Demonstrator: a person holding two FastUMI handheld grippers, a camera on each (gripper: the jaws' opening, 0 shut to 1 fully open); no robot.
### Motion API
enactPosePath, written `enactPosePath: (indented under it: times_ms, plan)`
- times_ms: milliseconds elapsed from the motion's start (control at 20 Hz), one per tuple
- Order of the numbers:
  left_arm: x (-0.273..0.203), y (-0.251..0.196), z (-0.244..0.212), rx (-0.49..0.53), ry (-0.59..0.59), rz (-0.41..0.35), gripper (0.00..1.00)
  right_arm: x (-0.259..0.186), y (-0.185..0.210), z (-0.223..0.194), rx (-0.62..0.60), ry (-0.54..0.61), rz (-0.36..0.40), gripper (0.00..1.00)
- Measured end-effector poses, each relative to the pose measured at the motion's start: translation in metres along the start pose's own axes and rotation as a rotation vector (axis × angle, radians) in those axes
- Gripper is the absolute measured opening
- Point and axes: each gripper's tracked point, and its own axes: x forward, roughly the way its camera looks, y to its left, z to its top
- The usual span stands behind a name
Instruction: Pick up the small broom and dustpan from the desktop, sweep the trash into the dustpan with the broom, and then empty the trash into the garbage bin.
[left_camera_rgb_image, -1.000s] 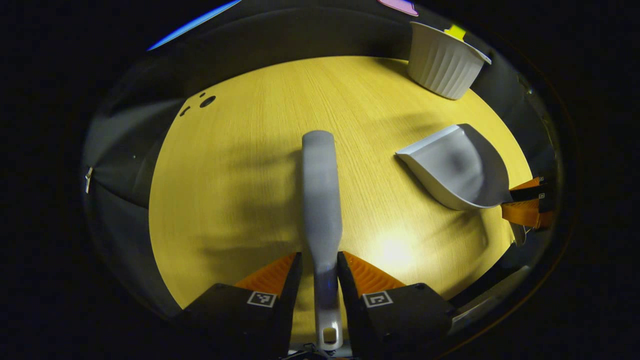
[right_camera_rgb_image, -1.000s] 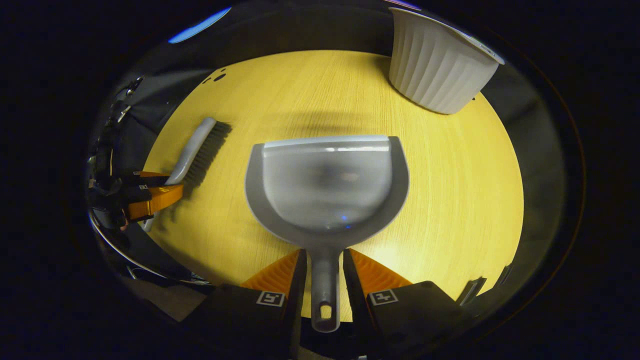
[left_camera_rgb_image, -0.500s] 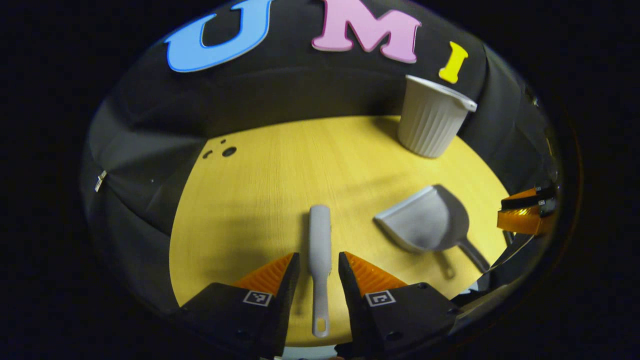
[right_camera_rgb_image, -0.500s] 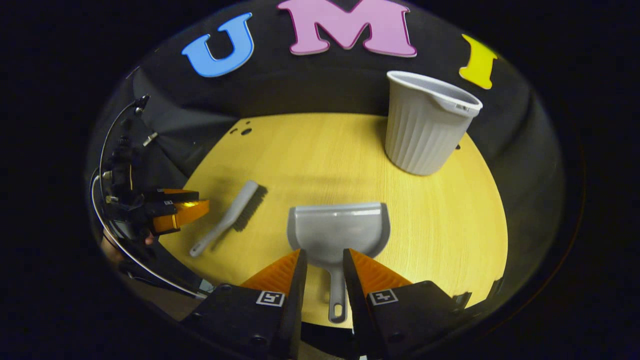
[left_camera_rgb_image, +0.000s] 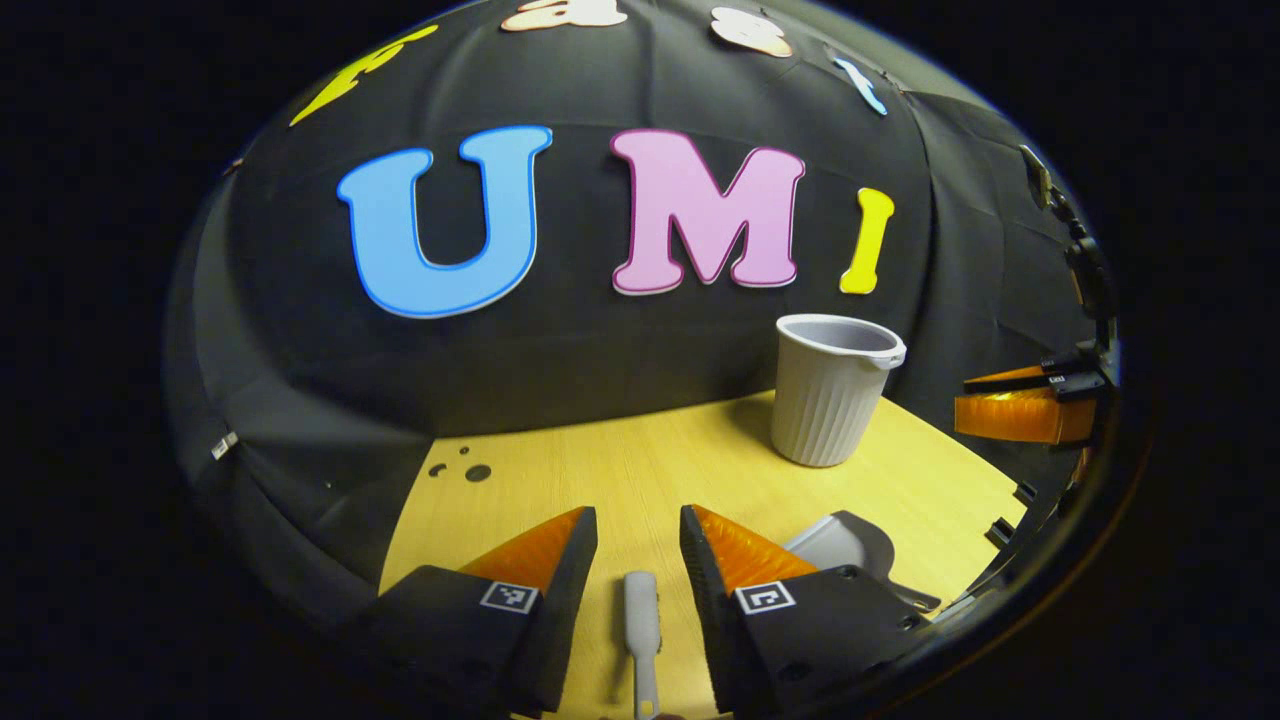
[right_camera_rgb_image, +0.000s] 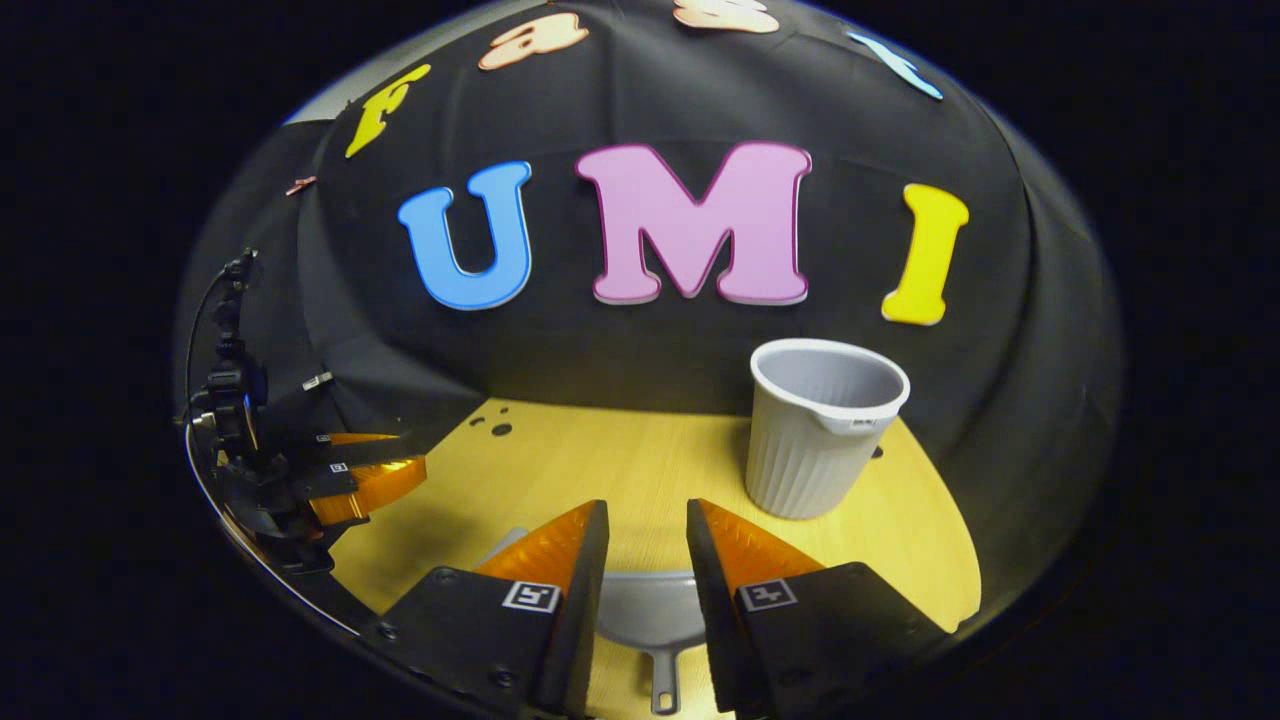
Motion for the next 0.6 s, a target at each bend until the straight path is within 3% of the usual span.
enactPosePath:
  times_ms: [100, 600]
  plan:
    - [-0.001, -0.005, 0.012, -0.017, -0.045, -0.014, 0.60, -0.002, -0.002, 0.009, -0.030, -0.043, -0.014, 0.52]
    - [-0.011, -0.009, 0.027, -0.004, -0.074, -0.060, 0.67, -0.006, 0.020, 0.034, -0.005, -0.059, -0.002, 0.53]
